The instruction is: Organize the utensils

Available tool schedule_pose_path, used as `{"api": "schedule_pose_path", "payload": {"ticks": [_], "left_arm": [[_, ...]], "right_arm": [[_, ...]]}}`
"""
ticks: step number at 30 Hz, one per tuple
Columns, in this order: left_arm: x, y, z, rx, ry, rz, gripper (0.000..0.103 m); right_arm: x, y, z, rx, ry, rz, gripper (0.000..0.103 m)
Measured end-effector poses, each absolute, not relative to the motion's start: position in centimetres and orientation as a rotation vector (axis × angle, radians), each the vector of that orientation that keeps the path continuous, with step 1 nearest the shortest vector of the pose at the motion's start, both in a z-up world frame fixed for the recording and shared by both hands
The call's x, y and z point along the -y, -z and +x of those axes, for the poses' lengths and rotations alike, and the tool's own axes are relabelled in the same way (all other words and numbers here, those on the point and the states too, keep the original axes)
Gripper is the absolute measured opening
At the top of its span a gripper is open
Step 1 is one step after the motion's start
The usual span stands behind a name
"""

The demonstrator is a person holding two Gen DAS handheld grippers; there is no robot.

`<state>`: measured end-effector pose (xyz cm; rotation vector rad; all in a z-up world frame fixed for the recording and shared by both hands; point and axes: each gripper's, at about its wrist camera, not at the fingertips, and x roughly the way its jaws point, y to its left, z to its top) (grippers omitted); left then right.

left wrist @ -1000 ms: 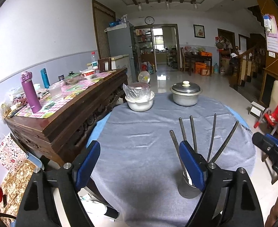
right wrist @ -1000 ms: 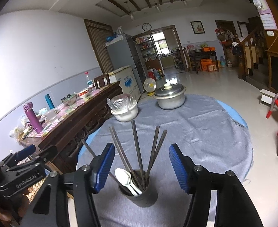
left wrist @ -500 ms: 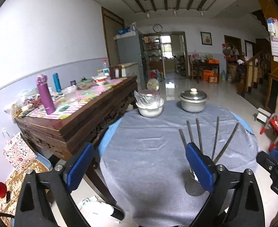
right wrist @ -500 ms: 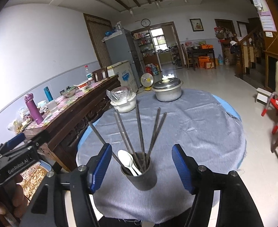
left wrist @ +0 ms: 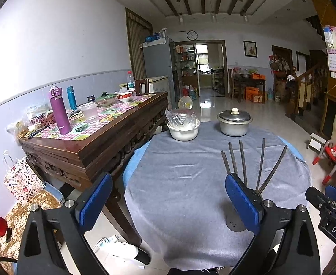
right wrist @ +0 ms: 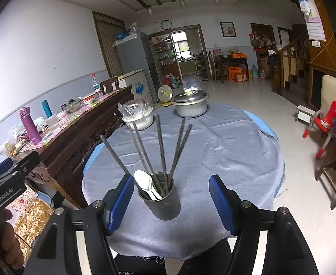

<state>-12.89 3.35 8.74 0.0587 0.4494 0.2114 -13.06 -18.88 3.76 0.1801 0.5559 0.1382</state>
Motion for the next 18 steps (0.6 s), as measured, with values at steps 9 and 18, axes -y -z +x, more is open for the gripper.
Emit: {"api": "schedule_pose_path", "payload": {"ticks": [9, 18], "left_arm": [[-3.9, -7.9, -12.5, -0.475, -0.221, 0.045, 0.099], [-3.7, -7.8, -12.7, -0.471, -0.222, 0.045, 0.099]], "right_arm": [[17.7, -2.8, -12.7, -0.584, -0.15, 0.175, 0.072], [17.5, -2.7, -12.6, -0.576, -0.147, 0.182, 0.072]]}}
